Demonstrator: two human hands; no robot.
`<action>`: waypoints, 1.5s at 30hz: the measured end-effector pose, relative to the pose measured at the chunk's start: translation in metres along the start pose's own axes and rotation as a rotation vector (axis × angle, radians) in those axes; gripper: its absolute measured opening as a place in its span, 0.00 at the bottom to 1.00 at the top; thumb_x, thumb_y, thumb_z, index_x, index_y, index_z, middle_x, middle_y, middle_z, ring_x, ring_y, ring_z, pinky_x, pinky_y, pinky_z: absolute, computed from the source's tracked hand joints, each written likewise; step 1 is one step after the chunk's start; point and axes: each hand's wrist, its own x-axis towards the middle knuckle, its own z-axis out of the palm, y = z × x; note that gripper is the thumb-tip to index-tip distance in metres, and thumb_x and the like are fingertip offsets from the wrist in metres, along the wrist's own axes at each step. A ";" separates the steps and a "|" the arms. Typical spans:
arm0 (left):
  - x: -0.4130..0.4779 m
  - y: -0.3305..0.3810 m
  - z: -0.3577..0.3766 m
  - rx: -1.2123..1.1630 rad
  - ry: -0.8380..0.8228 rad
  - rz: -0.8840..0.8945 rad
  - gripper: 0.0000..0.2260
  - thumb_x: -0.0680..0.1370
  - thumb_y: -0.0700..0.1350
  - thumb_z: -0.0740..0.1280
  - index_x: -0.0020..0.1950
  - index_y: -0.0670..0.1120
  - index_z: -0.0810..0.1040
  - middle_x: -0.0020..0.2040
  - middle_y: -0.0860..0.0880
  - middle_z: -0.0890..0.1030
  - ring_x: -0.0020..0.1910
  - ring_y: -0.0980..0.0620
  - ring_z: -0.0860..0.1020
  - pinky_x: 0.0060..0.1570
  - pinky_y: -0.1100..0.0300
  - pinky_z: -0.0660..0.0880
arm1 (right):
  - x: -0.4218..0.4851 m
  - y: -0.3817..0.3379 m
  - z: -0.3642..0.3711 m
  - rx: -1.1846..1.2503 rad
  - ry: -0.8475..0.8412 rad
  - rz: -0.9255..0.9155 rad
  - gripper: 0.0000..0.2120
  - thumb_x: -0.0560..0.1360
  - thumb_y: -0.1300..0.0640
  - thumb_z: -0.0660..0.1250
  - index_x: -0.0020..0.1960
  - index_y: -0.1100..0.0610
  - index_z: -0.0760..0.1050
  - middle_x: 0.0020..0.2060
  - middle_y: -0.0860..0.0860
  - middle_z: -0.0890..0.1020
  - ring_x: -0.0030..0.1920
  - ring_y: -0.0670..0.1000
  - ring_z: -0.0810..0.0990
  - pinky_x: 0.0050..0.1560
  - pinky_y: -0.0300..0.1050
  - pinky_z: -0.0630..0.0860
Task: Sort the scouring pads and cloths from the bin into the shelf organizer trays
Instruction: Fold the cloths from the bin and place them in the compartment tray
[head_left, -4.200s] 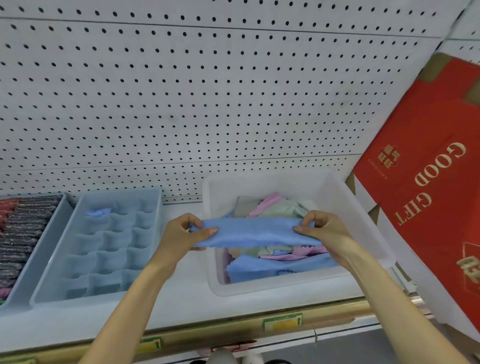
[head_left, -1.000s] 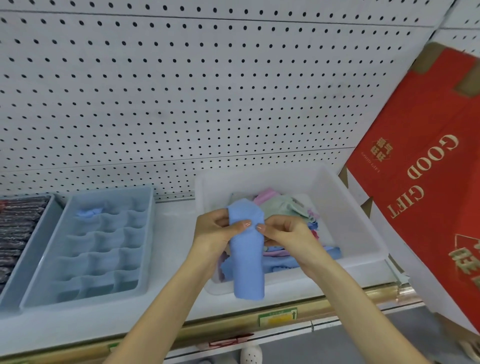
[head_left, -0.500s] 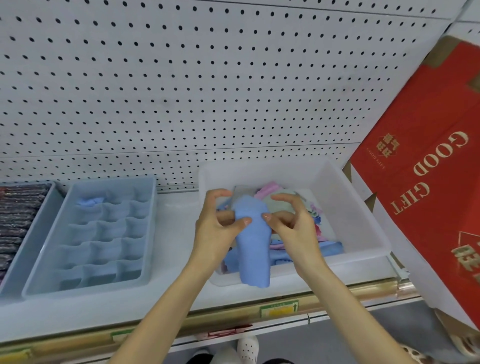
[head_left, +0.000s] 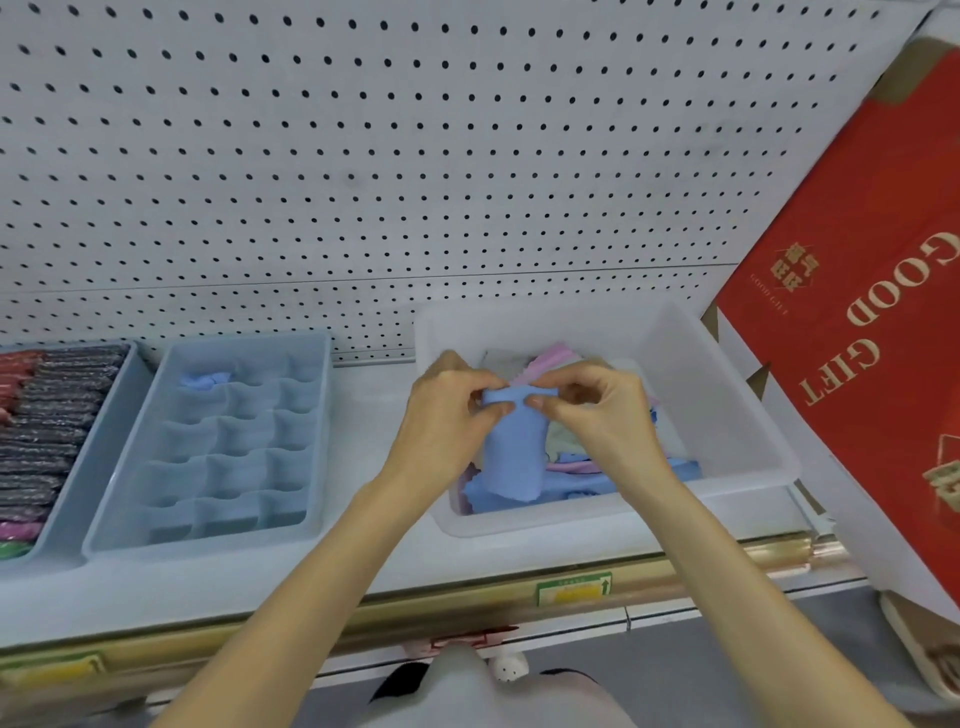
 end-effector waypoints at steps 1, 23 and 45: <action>0.001 0.000 -0.003 -0.041 -0.013 -0.013 0.06 0.74 0.40 0.72 0.50 0.47 0.84 0.46 0.48 0.71 0.43 0.53 0.72 0.41 0.77 0.65 | 0.003 -0.002 -0.002 -0.008 -0.017 0.011 0.11 0.68 0.64 0.75 0.40 0.48 0.80 0.42 0.48 0.79 0.39 0.39 0.77 0.43 0.33 0.74; -0.031 -0.011 0.001 -0.791 -0.275 -0.384 0.12 0.79 0.42 0.67 0.62 0.47 0.75 0.53 0.48 0.84 0.49 0.49 0.84 0.47 0.54 0.81 | -0.019 -0.004 0.000 0.269 -0.384 0.483 0.14 0.76 0.57 0.68 0.57 0.65 0.76 0.50 0.60 0.84 0.47 0.53 0.84 0.42 0.42 0.78; -0.056 -0.039 -0.023 -0.833 -0.439 -0.177 0.25 0.72 0.26 0.68 0.64 0.46 0.76 0.61 0.50 0.81 0.59 0.47 0.80 0.55 0.52 0.78 | -0.047 0.009 -0.008 0.464 -0.473 0.210 0.25 0.65 0.77 0.61 0.54 0.57 0.81 0.54 0.52 0.83 0.49 0.49 0.82 0.45 0.39 0.75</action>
